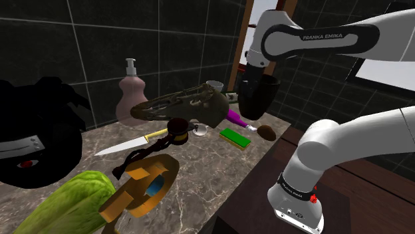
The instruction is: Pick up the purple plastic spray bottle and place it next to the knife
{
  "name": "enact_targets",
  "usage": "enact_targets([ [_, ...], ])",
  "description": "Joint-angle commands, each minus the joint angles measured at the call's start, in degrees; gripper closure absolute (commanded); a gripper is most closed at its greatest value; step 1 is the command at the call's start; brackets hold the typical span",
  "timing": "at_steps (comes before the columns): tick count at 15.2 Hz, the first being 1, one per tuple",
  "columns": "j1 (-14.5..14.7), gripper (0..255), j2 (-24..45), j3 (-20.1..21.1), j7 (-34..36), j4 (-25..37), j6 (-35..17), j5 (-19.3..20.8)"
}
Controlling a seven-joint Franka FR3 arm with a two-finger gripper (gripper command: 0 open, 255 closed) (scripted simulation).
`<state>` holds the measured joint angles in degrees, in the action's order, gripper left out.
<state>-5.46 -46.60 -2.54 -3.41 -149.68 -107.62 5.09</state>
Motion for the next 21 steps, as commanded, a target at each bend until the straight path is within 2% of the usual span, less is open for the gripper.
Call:
enact_targets([
  [1, -1.3, 0, 0.9, -1.0, 1.0, -2.9, -4.9, 0.4],
  [7, -5.3, 0, 6.9, -4.8, 3.1, -9.9, -20.3, 1.6],
  [12, -8.1, 0, 15.7, -8.2, 4.2, -13.4, -34.6, 1.9],
  [21, -7.6, 0, 24.1, -9.5, 3.9, -14.8, -44.6, 1.5],
])
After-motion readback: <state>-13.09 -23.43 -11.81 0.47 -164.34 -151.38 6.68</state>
